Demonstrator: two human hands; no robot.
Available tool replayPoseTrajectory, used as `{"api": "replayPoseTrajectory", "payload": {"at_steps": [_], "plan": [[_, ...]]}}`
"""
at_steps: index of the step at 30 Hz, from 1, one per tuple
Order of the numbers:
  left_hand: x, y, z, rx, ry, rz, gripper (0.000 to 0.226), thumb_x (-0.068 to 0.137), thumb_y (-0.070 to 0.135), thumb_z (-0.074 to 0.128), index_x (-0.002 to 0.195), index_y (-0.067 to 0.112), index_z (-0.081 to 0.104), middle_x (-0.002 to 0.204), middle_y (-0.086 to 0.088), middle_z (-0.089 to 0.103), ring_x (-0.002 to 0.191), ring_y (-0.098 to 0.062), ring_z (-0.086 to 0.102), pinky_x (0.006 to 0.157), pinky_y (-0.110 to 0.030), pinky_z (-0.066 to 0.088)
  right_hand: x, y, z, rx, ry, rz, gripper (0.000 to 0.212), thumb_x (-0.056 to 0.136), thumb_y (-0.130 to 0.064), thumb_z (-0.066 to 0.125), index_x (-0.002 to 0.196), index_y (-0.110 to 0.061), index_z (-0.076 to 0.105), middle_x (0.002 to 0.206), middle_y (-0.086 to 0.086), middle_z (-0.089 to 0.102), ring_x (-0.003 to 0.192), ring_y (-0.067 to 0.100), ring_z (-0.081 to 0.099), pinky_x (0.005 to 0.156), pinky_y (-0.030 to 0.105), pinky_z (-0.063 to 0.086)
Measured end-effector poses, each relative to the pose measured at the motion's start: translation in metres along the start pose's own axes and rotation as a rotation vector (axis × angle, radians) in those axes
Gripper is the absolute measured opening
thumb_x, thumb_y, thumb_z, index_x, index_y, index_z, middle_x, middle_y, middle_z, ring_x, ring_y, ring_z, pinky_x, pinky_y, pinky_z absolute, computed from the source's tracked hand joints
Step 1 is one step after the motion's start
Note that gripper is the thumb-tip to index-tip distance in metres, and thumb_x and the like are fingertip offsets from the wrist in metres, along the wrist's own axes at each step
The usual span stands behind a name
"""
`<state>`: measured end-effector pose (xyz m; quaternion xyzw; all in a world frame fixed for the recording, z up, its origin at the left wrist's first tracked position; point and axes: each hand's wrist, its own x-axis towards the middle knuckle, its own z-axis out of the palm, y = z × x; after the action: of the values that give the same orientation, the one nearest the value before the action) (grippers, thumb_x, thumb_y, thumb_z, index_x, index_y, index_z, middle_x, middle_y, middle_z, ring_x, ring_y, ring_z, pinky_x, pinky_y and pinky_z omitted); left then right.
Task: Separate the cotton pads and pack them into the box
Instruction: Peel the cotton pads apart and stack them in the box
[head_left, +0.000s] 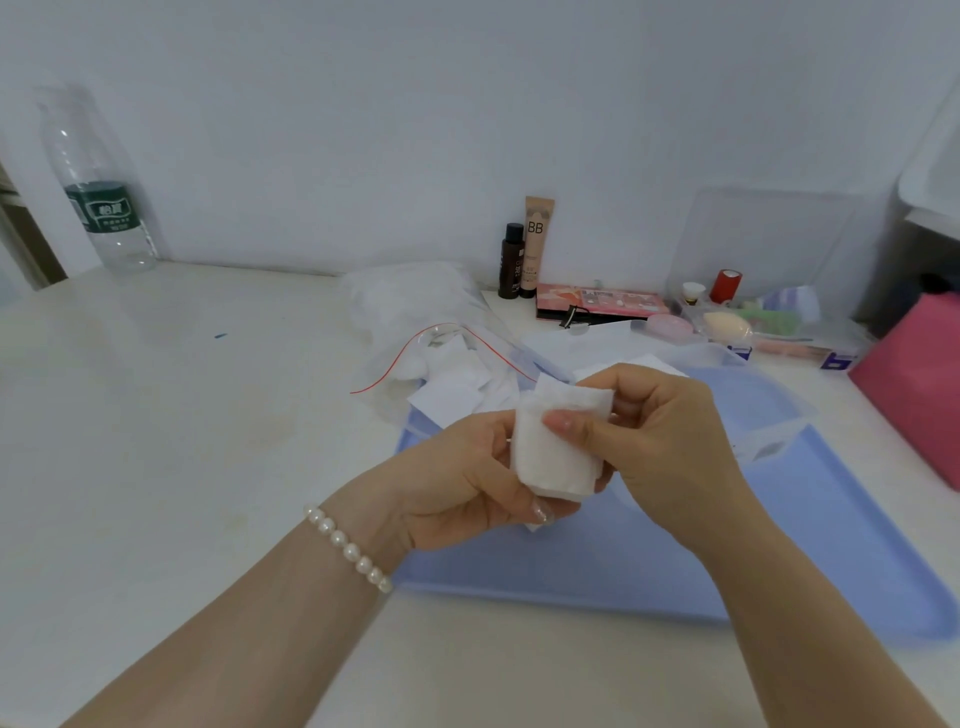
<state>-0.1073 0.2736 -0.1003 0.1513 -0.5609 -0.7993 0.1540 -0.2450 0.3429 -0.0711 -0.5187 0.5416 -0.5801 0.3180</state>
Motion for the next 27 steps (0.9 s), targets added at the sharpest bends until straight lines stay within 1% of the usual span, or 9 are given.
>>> {"api": "replayPoseTrajectory", "payload": {"at_steps": [2,5,9,12,15,18,22,24,27], "plan": [[-0.001,0.001,0.001,-0.013,-0.005,0.006,0.061,0.06,-0.024,0.046,0.114,0.003,0.056,0.108,-0.02,0.056,0.106,-0.033,0.049,0.085,-0.037,0.042,0.0,0.0,0.0,-0.003,-0.003,-0.009,0.014,0.071,0.003,0.072,0.069,-0.008,0.063,0.054,-0.006,0.063,0.049,0.006,0.06,0.038,0.017,0.044],[-0.002,0.003,-0.002,-0.052,-0.047,0.01,0.065,0.059,-0.021,0.052,0.12,0.002,0.053,0.115,-0.022,0.053,0.113,-0.033,0.049,0.09,-0.034,0.046,0.001,0.0,0.0,0.005,0.007,-0.014,0.016,0.071,0.005,0.072,0.068,-0.008,0.063,0.053,-0.007,0.063,0.049,0.004,0.06,0.038,0.016,0.044],[-0.002,0.002,-0.002,-0.118,-0.052,0.004,0.058,0.064,-0.006,0.061,0.121,0.003,0.054,0.115,-0.02,0.056,0.113,-0.032,0.052,0.097,-0.037,0.045,0.001,0.002,0.0,-0.056,0.032,-0.04,0.016,0.071,0.003,0.073,0.067,-0.01,0.064,0.061,0.004,0.063,0.053,0.012,0.058,0.038,0.016,0.043],[-0.001,0.0,-0.002,-0.121,-0.001,-0.002,0.05,0.071,-0.012,0.053,0.118,0.005,0.056,0.11,-0.018,0.06,0.107,-0.028,0.059,0.095,-0.036,0.047,0.002,0.005,0.0,-0.131,0.056,-0.053,0.016,0.071,-0.001,0.075,0.067,-0.012,0.065,0.069,0.017,0.065,0.059,0.026,0.058,0.039,0.018,0.044],[-0.001,0.0,-0.001,-0.099,0.004,-0.01,0.053,0.071,-0.014,0.049,0.119,0.006,0.055,0.111,-0.017,0.061,0.107,-0.027,0.059,0.094,-0.036,0.048,0.0,0.002,0.0,-0.135,0.046,-0.025,0.009,0.075,-0.009,0.073,0.069,-0.008,0.066,0.068,0.018,0.064,0.055,0.019,0.059,0.038,0.018,0.044],[0.0,-0.001,-0.002,-0.088,0.012,-0.026,0.058,0.069,-0.016,0.048,0.123,0.005,0.052,0.115,-0.017,0.061,0.112,-0.031,0.056,0.09,-0.035,0.051,0.0,0.0,0.0,-0.077,0.048,0.041,0.023,0.086,-0.018,0.061,0.074,0.001,0.067,0.066,0.017,0.06,0.046,0.009,0.055,0.037,0.019,0.044],[0.0,-0.001,-0.001,-0.075,-0.019,-0.047,0.059,0.069,-0.017,0.047,0.123,0.005,0.052,0.114,-0.015,0.064,0.109,-0.028,0.06,0.089,-0.034,0.052,0.003,0.004,-0.005,-0.033,0.102,0.111,0.039,0.09,-0.028,0.056,0.077,0.009,0.061,0.068,0.025,0.055,0.048,0.025,0.052,0.04,0.032,0.048],[-0.001,-0.001,-0.001,-0.088,-0.022,-0.062,0.058,0.069,-0.018,0.046,0.122,0.003,0.053,0.116,-0.017,0.062,0.11,-0.029,0.06,0.088,-0.034,0.052,0.004,0.004,-0.005,-0.003,0.175,0.132,0.039,0.091,-0.03,0.055,0.077,0.006,0.06,0.065,0.023,0.056,0.045,0.026,0.053,0.037,0.031,0.047],[-0.001,-0.001,-0.001,-0.151,0.019,-0.065,0.059,0.065,-0.021,0.044,0.119,0.0,0.055,0.115,-0.018,0.064,0.104,-0.03,0.064,0.078,-0.034,0.057,0.004,0.0,-0.011,0.021,0.448,0.024,0.038,0.092,-0.027,0.055,0.067,0.002,0.055,0.055,0.007,0.05,0.043,0.019,0.049,0.037,0.022,0.041]]}}
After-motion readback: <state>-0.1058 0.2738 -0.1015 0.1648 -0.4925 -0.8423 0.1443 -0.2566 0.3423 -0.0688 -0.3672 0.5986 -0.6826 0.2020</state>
